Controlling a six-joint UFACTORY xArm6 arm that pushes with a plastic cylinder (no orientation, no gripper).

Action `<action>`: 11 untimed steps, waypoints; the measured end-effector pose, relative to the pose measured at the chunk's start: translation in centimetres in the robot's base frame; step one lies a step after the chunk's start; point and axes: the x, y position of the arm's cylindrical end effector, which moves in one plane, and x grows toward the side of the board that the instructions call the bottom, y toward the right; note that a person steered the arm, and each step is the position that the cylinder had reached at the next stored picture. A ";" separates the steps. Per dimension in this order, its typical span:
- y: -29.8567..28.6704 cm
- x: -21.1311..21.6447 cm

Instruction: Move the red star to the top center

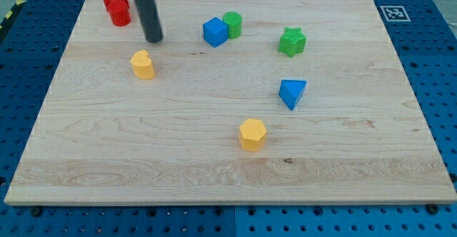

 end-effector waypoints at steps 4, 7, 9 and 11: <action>-2.8 0.0; -17.9 -7.6; -15.4 -11.3; -13.0 -10.7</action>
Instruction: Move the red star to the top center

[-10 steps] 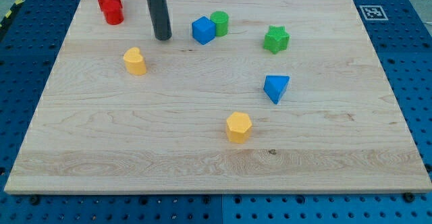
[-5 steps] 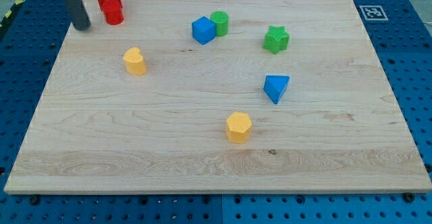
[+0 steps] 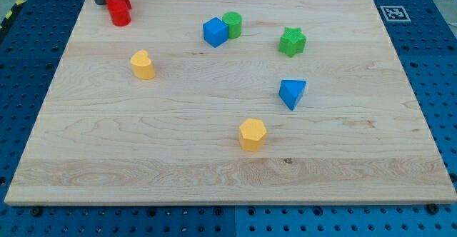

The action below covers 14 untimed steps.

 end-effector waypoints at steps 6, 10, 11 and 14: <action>14.1 -0.3; 17.8 -0.3; 19.2 -0.2; -2.1 0.0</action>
